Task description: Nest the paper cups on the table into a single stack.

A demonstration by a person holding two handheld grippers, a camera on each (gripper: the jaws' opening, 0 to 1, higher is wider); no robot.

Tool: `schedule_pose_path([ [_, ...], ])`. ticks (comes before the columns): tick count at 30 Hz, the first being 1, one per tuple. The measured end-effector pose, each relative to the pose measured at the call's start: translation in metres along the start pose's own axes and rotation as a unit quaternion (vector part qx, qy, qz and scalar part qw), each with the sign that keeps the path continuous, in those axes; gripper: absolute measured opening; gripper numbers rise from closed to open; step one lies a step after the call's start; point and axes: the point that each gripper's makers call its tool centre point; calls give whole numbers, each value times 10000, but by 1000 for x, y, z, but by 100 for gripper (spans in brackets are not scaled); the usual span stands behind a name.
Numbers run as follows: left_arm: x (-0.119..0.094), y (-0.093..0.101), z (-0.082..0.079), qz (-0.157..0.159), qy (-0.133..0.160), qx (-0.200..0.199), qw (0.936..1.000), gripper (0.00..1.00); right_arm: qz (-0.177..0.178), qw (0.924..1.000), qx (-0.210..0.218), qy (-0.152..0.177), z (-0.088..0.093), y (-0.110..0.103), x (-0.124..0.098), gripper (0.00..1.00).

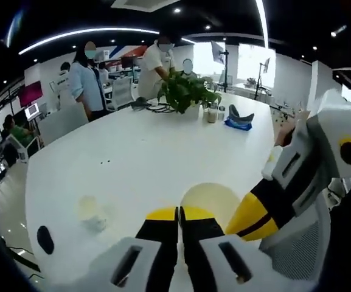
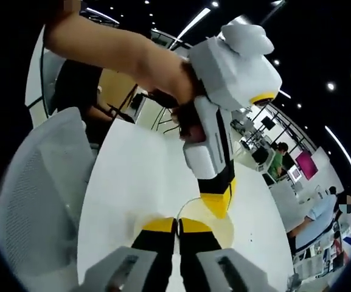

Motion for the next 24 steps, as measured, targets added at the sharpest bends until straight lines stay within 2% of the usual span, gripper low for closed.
schedule_pose_path([
  [4, 0, 0, 1, 72, 5, -127, 9999, 0, 60, 9998, 94, 134, -2, 1, -4, 8],
  [7, -1, -1, 0, 63, -4, -141, 9999, 0, 125, 9994, 219, 227, -4, 5, -10, 8],
  [11, -2, -3, 1, 41, -19, -132, 9999, 0, 281, 9969, 551, 493, -10, 16, -25, 10],
  [16, -2, -2, 3, 65, -52, -127, 9999, 0, 580, 9900, 1050, 741, -13, 36, -39, 12],
  [24, -8, 3, 5, 113, -27, -134, 9998, 0, 653, 9836, 1599, 511, 4, 51, -31, 13],
])
Point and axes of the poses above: the point that each gripper's makers call its tool centre point, and the gripper's own axes: x roughly forward along the fingers, y roughly to its right, z roughly out of its underside, and after that the axes turned 7 degrees about -y, right-handed
